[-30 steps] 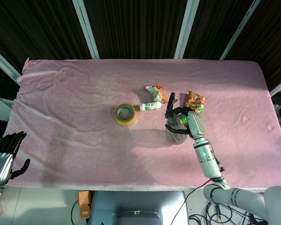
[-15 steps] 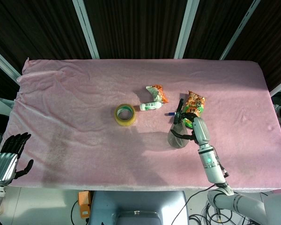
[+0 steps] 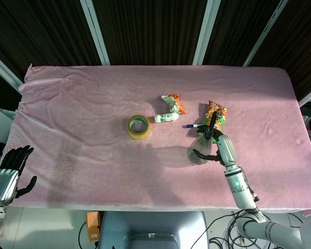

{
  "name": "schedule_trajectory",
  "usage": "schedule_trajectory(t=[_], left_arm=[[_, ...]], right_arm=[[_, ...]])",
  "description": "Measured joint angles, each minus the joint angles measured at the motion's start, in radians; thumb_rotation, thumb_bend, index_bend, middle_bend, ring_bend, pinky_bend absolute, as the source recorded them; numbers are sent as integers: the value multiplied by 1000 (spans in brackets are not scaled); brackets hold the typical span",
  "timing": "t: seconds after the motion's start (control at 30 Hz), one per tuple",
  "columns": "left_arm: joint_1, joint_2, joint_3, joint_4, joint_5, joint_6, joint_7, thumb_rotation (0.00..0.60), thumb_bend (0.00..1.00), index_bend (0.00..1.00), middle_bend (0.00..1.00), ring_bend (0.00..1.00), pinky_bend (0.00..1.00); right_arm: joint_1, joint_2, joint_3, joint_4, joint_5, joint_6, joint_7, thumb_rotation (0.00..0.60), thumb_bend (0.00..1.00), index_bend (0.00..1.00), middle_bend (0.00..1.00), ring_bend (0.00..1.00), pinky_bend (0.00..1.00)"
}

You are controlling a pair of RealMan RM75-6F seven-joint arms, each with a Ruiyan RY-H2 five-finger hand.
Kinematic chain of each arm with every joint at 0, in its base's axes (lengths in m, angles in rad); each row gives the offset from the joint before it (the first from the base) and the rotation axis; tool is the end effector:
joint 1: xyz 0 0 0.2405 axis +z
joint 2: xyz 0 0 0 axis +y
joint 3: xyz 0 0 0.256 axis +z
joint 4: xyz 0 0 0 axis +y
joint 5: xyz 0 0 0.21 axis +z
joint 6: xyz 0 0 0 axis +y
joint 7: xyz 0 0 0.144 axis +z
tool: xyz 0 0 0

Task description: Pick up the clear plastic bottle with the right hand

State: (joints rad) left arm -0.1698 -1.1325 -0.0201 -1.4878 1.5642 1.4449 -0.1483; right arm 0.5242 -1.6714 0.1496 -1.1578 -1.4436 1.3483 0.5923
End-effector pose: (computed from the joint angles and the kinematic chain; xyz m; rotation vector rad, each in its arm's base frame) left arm -0.3151 0.2036 0.1545 -1.5030 -0.9070 -0.9767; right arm -0.2166 -0.3212 0.0132 1.3446 -1.3234 1.6369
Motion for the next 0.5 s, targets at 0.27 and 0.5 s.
schedule_trajectory(t=[0.27, 0.5], left_arm=[[-4, 2, 3, -3, 3, -6, 3, 600, 392, 0, 29, 12, 54], [-2, 1, 4, -4, 4, -3, 9, 600, 392, 0, 30, 12, 55]], right_arm=[[-21, 40, 1, -50, -18, 9, -14, 600, 349, 275, 393, 306, 398], [-48, 80, -20, -70, -49, 29, -32, 600, 349, 196, 326, 228, 326]])
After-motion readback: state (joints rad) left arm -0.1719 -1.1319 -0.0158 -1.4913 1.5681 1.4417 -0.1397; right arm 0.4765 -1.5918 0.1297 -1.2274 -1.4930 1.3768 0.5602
